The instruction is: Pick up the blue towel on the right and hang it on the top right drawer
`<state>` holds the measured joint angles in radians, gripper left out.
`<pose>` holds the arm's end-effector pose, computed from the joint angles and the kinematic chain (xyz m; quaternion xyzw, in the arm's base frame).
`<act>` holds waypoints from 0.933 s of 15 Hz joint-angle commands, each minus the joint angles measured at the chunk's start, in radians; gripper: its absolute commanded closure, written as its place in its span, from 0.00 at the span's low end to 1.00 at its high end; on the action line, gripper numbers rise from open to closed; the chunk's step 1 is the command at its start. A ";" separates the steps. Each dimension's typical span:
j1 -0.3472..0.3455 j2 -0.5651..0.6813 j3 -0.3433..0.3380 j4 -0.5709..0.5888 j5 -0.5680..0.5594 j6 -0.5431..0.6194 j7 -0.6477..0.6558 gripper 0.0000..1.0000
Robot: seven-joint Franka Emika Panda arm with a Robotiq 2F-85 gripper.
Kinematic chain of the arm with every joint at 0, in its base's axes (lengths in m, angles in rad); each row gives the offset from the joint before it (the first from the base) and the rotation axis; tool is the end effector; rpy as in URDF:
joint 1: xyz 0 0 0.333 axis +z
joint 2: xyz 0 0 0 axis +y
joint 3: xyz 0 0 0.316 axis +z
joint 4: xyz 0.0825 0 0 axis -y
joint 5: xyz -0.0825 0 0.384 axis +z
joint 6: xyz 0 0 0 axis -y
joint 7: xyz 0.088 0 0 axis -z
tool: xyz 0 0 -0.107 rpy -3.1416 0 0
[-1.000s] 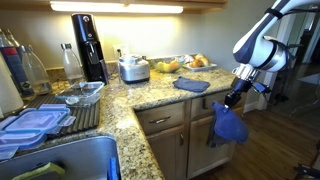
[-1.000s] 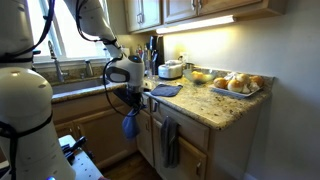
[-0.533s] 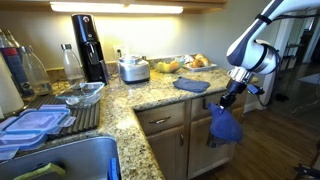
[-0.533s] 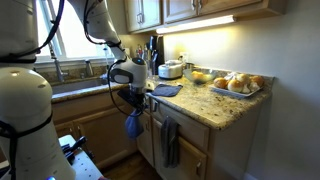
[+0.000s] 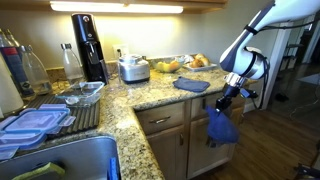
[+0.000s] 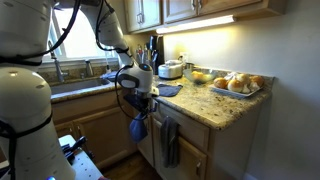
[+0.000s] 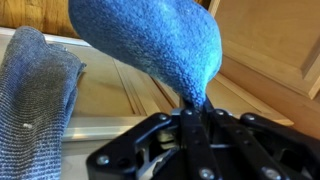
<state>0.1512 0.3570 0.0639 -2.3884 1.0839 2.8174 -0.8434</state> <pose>0.4810 0.0623 0.1667 -0.9811 -0.0123 -0.0840 0.1740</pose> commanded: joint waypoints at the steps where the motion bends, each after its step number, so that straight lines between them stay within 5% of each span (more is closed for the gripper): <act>1: -0.013 -0.004 0.008 0.021 0.022 0.006 -0.038 0.96; 14: -0.010 -0.135 0.009 -0.053 0.028 -0.017 -0.043 0.96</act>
<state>0.1528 0.2631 0.0682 -2.4070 1.0844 2.8153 -0.8607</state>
